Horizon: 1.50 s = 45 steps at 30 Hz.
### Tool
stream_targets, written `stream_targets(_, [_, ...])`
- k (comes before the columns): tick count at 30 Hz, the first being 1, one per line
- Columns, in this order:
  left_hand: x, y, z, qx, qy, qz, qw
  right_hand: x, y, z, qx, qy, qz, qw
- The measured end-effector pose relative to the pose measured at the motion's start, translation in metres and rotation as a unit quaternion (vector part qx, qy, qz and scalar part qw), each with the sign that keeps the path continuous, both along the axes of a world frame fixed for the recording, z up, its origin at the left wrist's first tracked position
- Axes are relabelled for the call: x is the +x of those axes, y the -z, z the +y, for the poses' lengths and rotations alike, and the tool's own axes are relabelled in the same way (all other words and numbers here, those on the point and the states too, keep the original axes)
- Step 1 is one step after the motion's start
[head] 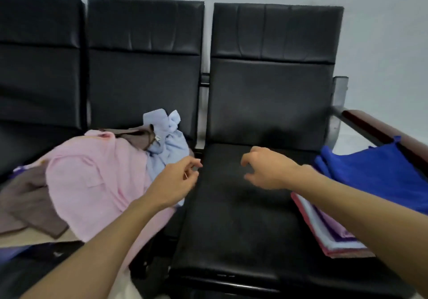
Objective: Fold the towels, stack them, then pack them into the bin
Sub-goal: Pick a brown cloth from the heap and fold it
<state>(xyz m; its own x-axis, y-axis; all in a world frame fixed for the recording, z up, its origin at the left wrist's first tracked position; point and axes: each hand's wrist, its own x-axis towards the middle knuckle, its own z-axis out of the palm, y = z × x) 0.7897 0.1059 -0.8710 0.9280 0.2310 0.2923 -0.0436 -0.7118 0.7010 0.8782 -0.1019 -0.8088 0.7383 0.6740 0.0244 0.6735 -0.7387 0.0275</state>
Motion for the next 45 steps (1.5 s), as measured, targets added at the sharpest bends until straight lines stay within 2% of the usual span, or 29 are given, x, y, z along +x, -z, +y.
stream_targets(2, [-0.014,0.007,0.027,0.055,-0.022,0.014,0.998,-0.003,0.014,0.043,0.015,-0.026,0.033,0.999])
stream_targets(5, [-0.035,0.008,0.062,0.032,-0.074,0.019,0.997,-0.007,0.039,0.104,0.071,-0.049,0.086,0.993])
stream_targets(8, [-0.053,0.009,0.089,-0.026,-0.152,-0.013,0.988,-0.013,0.062,0.153,0.122,-0.043,0.138,0.982])
stream_targets(12, [-0.062,0.006,0.108,-0.113,-0.256,-0.071,0.958,-0.022,0.081,0.198,0.179,-0.049,0.172,0.967])
stream_targets(20, [-0.065,0.009,0.121,-0.246,-0.34,-0.094,0.903,-0.039,0.1,0.239,0.235,-0.016,0.21,0.949])
stream_targets(22, [-0.065,0.009,0.122,-0.258,-0.348,-0.1,0.896,-0.046,0.103,0.243,0.22,-0.035,0.201,0.954])
stream_targets(27, [-0.069,0.001,0.122,-0.331,-0.358,-0.114,0.866,-0.059,0.117,0.247,0.136,-0.139,0.103,0.975])
stream_targets(29, [-0.075,-0.002,0.121,-0.342,-0.361,-0.119,0.859,-0.058,0.114,0.248,0.175,-0.15,0.089,0.969])
stream_targets(31, [-0.079,-0.003,0.121,-0.35,-0.364,-0.119,0.855,-0.056,0.104,0.247,0.244,-0.159,0.119,0.949])
stream_targets(33, [-0.079,-0.003,0.122,-0.363,-0.371,-0.112,0.847,-0.057,0.091,0.244,0.337,-0.168,0.158,0.913])
stream_targets(36, [-0.075,-0.003,0.122,-0.409,-0.368,-0.097,0.829,-0.059,0.065,0.241,0.486,-0.179,0.21,0.829])
stream_targets(38, [-0.071,-0.004,0.119,-0.446,-0.351,-0.092,0.818,-0.061,0.048,0.238,0.535,-0.19,0.276,0.776])
stream_targets(40, [-0.07,-0.007,0.116,-0.491,-0.339,-0.102,0.796,-0.065,0.036,0.231,0.512,-0.218,0.336,0.76])
stream_targets(43, [-0.069,-0.015,0.114,-0.606,-0.31,-0.117,0.723,-0.076,0.029,0.219,0.399,-0.28,0.404,0.774])
stream_targets(45, [-0.07,-0.015,0.113,-0.655,-0.29,-0.131,0.686,-0.077,0.031,0.212,0.337,-0.278,0.462,0.772])
